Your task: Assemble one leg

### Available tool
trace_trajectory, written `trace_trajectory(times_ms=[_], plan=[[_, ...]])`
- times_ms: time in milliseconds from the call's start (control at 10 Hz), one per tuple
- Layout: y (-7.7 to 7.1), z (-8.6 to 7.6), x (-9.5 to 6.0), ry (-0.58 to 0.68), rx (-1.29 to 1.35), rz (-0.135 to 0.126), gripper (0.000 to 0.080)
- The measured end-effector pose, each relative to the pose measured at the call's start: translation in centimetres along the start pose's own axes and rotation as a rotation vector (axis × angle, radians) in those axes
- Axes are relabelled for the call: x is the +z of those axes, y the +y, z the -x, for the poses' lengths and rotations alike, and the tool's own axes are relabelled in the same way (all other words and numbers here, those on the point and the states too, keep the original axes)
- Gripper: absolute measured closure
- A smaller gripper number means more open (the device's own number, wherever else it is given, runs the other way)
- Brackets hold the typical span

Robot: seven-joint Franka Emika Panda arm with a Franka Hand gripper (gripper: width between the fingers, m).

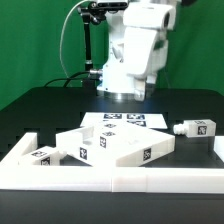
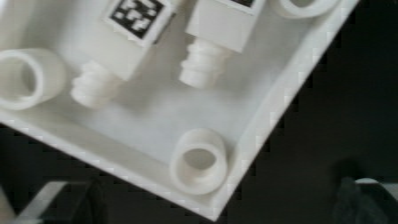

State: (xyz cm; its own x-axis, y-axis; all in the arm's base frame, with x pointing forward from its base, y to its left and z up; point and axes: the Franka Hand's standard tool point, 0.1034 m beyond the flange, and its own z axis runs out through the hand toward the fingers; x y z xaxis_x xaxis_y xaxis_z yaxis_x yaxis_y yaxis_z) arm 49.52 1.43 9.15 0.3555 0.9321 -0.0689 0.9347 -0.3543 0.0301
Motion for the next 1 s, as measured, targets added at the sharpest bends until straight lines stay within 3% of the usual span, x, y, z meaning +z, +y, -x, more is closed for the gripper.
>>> trace_trajectory(times_ms=[100, 500, 800, 1000], plan=[[-1.0, -0.7, 0.9, -0.001, 0.000, -0.012, 0.0150], [-0.9, -0.4, 1.0, -0.003, 0.029, -0.018, 0.0150], [-2.7, -0.4, 3.5, -0.052, 0.236, -0.081, 0.0150], [-3.0, -0.4, 5.1, -0.046, 0.234, -0.094, 0.0150]])
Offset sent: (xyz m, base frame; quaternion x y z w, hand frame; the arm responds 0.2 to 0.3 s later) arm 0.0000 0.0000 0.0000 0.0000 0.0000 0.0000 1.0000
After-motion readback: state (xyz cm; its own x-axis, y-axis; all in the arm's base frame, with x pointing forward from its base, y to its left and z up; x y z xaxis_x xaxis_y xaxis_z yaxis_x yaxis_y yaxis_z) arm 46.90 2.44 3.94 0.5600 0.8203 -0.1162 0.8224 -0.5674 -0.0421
